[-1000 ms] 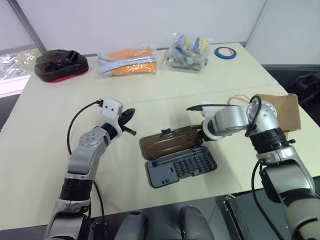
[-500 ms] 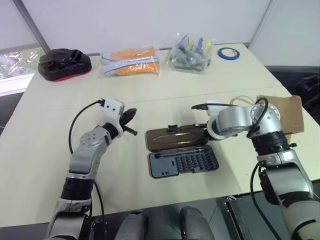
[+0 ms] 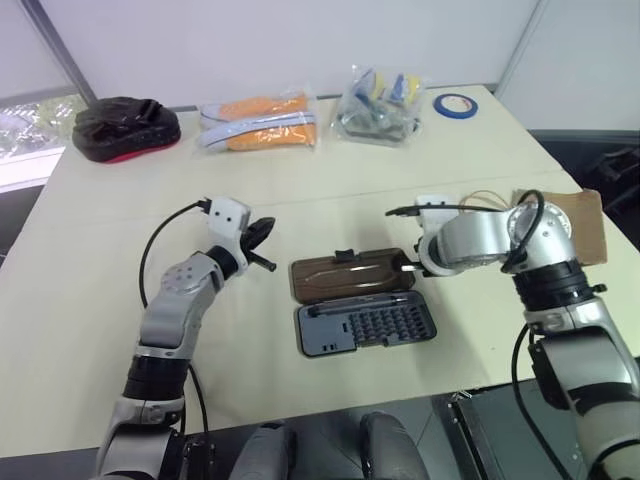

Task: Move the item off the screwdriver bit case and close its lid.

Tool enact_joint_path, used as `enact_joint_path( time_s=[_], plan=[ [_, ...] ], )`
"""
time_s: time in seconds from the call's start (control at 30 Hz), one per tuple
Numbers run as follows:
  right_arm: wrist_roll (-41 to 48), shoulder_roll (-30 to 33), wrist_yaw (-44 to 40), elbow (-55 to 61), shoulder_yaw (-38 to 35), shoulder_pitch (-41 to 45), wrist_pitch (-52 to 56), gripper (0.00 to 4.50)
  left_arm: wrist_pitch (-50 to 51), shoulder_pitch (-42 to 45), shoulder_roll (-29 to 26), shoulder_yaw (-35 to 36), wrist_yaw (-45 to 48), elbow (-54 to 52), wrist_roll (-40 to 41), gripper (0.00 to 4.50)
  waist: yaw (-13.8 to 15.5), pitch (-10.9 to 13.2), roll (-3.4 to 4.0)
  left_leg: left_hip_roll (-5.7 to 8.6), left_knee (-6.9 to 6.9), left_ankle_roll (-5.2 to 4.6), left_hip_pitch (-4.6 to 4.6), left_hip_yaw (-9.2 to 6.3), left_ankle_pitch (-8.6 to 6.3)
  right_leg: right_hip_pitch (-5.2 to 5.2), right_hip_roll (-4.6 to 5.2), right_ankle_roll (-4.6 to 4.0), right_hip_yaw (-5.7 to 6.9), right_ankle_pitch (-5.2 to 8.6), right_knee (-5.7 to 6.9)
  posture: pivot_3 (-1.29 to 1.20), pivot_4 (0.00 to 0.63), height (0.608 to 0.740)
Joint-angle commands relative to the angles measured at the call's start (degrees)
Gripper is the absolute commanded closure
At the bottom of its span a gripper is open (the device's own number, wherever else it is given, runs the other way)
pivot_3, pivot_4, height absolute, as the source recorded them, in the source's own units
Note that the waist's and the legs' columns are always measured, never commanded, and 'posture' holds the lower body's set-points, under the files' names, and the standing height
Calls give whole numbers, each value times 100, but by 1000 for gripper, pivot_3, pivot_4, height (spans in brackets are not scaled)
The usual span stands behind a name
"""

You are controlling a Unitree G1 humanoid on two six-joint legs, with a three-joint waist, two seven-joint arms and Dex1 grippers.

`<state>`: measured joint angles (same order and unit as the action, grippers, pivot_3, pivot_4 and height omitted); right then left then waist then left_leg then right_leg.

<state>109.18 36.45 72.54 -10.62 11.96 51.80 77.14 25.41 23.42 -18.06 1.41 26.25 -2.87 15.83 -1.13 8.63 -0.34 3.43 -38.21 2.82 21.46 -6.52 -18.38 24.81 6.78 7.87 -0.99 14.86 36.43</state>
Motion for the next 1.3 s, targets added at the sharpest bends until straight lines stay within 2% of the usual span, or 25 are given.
enact_joint_path(
  time_s=[0.03,0.17,0.4,0.63,0.87,1.03,1.1,1.2,1.3],
  plan=[
    [-461,16,-1083,773,-218,278,-66,40,-30,156,-53,117,221,-174,224,4500,-6,0,0,-1,1,-2,-1,0,-1,0,-2,0,0,0,-1,0,150,740],
    [-1565,11,-3118,1752,-437,404,-342,40,290,125,-201,174,750,-476,759,4500,2,0,0,-1,1,-4,2,-2,-2,0,-4,0,4,0,-4,0,150,740],
    [-3685,170,-5332,1931,-282,104,-1003,40,1286,-14,-708,-350,1863,-1517,1702,4500,18,0,0,2,0,-8,1,-5,-5,-6,-2,2,5,-1,-13,0,150,740],
    [-5520,200,-7132,1556,143,-5,-1484,40,1660,-156,-1246,-829,2408,-1612,1729,4500,-12,2,3,1,6,-8,-4,-2,-5,-4,-6,3,4,-1,-13,0,150,740],
    [-6871,-83,-8130,1214,365,-67,-1972,40,1711,-404,-1675,-1167,3001,-1605,1765,4500,-1,3,3,2,6,-7,-3,-4,-5,-2,-4,3,3,-1,-15,0,150,740],
    [-7197,-663,-8388,943,-112,-201,-2310,40,1642,-512,-1845,-1423,3351,-1624,1697,4500,-2,3,4,0,8,-7,-4,-9,-5,-1,-4,2,0,-1,-15,0,150,740],
    [-7469,-1008,-8246,897,-530,-436,-3152,40,1623,-525,-1905,-1527,3455,-1632,1660,4500,7,4,4,1,8,-6,-4,-10,-4,-1,-2,2,-2,-2,-14,0,150,740],
    [-7642,-778,-8740,719,-263,-270,-2404,40,1511,-565,-1966,-1688,3551,-1592,1511,4500,23,8,10,5,7,-6,-3,-11,-4,-1,2,3,-5,-2,-13,0,150,740],
    [-7764,-760,-9079,670,-367,-205,-2478,40,1350,-598,-1933,-1822,3577,-1484,1335,4500,10,8,11,6,5,-6,-4,-10,-4,-2,2,3,-5,-2,-16,0,150,740]
  ],
)
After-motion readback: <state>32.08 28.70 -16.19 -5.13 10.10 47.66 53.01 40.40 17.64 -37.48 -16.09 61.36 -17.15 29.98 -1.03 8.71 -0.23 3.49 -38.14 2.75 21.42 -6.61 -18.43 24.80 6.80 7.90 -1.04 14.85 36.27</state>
